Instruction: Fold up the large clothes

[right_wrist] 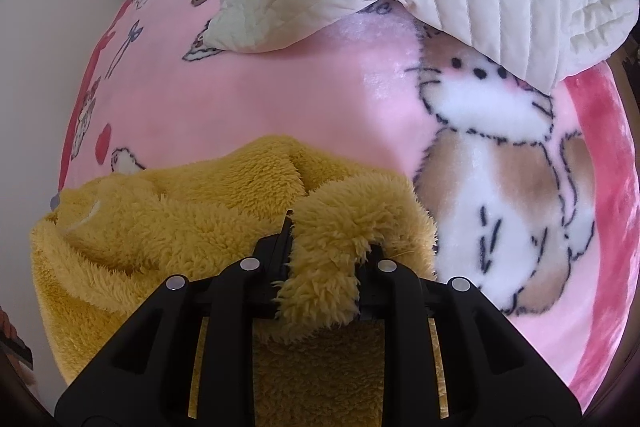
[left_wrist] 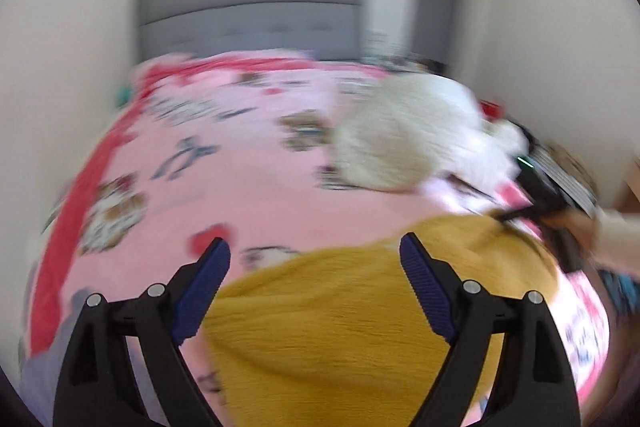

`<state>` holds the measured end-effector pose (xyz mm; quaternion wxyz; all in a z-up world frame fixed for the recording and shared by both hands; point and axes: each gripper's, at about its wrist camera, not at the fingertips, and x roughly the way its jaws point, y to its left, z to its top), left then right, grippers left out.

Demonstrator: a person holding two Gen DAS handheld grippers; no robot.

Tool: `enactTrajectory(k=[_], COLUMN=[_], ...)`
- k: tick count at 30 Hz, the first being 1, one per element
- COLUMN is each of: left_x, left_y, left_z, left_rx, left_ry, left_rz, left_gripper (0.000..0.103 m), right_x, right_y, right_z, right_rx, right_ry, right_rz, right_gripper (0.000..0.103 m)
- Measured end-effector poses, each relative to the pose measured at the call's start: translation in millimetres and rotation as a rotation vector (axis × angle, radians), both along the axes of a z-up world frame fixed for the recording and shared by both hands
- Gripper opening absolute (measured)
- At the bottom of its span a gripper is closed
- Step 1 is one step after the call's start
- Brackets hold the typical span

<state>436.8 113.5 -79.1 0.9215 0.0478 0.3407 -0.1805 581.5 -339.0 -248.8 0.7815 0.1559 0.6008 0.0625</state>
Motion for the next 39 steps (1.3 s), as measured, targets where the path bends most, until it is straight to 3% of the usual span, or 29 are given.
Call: enactTrajectory(k=[2, 5, 8, 11, 16, 19, 20, 21, 22, 23, 25, 28, 29, 31, 32, 35, 37, 38, 39], left_x=[-12.9, -13.2, 2.4, 10.4, 20.2, 21.2, 20.2, 18.6, 16.9, 15.2, 16.0, 17.7, 18.4, 20.0, 19.8, 19.0, 18.4, 18.3, 18.4], left_y=[-40.4, -69.6, -66.3, -59.8, -62.3, -60.4, -61.5, -62.2, -61.1, -60.2, -59.6, -59.1, -58.9, -60.1, -60.4, -59.3, -59.1, -59.2, -58.6], left_z=[-19.8, -59.5, -95.1, -119.4, -154.6, -157.0, -156.9, -155.4, -155.1, -155.3, -154.0, -154.3, -154.4, -154.5, -154.3, -154.5, -154.0, -154.0, -154.0], left_rx=[0.037, 0.072, 0.019, -0.055, -0.056, -0.061, -0.058, -0.059, -0.065, -0.070, -0.076, -0.076, -0.074, -0.069, -0.070, -0.075, -0.074, -0.074, -0.080], left_ry=[0.029, 0.143, 0.252, 0.280, 0.331, 0.322, 0.319, 0.316, 0.313, 0.314, 0.315, 0.320, 0.323, 0.326, 0.326, 0.323, 0.325, 0.325, 0.327], left_rz=[-0.148, -0.205, -0.131, -0.095, -0.071, -0.068, -0.071, -0.073, -0.072, -0.072, -0.068, -0.068, -0.068, -0.068, -0.067, -0.065, -0.066, -0.065, -0.068], left_gripper=[0.085, 0.082, 0.079, 0.079, 0.080, 0.082, 0.082, 0.082, 0.082, 0.082, 0.082, 0.082, 0.082, 0.082, 0.082, 0.082, 0.082, 0.082, 0.082], right_x=[0.1, -0.3, -2.2, -5.0, -16.4, -35.1, -45.7, -55.1, -62.8, -72.6, -91.1, -110.8, -117.0, -125.7, -128.3, -138.4, -138.0, -135.9, -136.0], right_y=[0.1, -1.1, -4.3, -4.5, -10.1, -19.2, -23.3, -25.7, -24.5, -21.9, -8.8, 16.8, 34.8, 75.9, 96.6, 155.8, 169.3, 170.9, 167.6], right_z=[-0.4, -1.0, -3.5, -5.3, 2.3, 27.4, 39.6, 50.6, 60.8, 73.2, 100.8, 130.2, 138.1, 142.8, 141.0, 112.9, 90.7, 73.2, 62.8], right_rx=[-0.004, -0.011, -0.009, -0.003, 0.074, 0.165, 0.215, 0.257, 0.272, 0.252, 0.135, 0.029, 0.014, -0.024, -0.052, -0.171, -0.297, -0.389, -0.421], right_ry=[-0.003, -0.007, -0.017, -0.040, -0.086, -0.159, -0.202, -0.238, -0.264, -0.305, -0.409, -0.519, -0.558, -0.588, -0.589, -0.543, -0.529, -0.509, -0.509], right_rz=[0.009, 0.022, 0.021, 0.026, 0.009, -0.036, -0.058, -0.068, -0.074, -0.082, -0.053, 0.059, 0.160, 0.388, 0.491, 0.796, 0.855, 0.870, 0.874], right_gripper=[0.020, 0.020, 0.020, 0.020, 0.027, 0.040, 0.050, 0.071, 0.083, 0.094, 0.095, 0.095, 0.093, 0.075, 0.061, 0.051, 0.044, 0.044, 0.045])
